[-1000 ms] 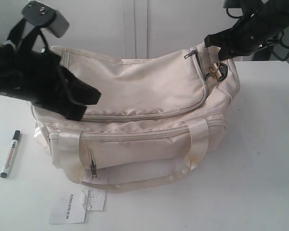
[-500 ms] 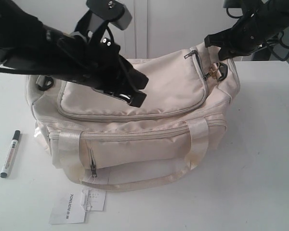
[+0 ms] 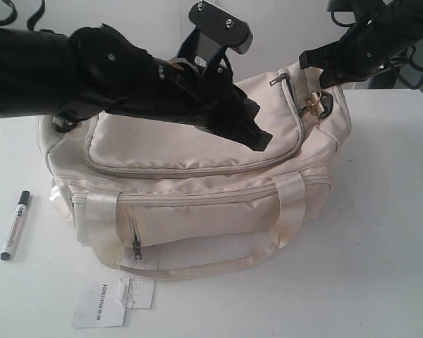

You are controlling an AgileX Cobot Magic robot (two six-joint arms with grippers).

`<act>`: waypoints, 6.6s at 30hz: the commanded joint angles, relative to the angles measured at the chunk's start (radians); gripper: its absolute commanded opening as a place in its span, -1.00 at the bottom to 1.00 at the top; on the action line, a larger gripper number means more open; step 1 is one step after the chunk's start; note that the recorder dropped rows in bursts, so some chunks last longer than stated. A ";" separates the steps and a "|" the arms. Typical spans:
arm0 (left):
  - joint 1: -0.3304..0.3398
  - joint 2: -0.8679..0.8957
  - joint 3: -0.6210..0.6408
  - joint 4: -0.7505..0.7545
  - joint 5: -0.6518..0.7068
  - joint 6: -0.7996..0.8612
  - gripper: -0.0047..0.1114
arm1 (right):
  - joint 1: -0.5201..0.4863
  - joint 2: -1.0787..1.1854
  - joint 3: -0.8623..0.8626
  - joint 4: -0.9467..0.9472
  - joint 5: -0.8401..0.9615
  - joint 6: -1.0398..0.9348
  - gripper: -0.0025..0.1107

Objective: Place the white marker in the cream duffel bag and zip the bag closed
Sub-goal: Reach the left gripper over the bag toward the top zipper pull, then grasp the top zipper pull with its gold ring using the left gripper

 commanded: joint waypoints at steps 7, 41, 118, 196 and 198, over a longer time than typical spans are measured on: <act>-0.014 0.112 -0.079 -0.013 -0.137 0.003 -0.92 | -0.011 -0.001 -0.007 -0.003 -0.034 0.001 -0.96; -0.093 0.416 -0.372 0.173 -0.303 -0.030 0.07 | -0.011 -0.001 -0.007 -0.003 -0.041 0.001 -0.96; -0.050 0.500 -0.510 0.193 -0.312 -0.007 -0.92 | -0.011 -0.001 -0.007 -0.003 -0.041 0.044 -0.96; -0.052 0.274 -0.510 0.238 0.445 -0.028 -0.92 | -0.011 -0.001 -0.007 -0.003 -0.041 0.045 -0.96; -0.052 0.274 -0.510 0.264 0.452 -0.045 -0.92 | -0.011 -0.001 -0.007 -0.003 -0.041 0.045 -0.96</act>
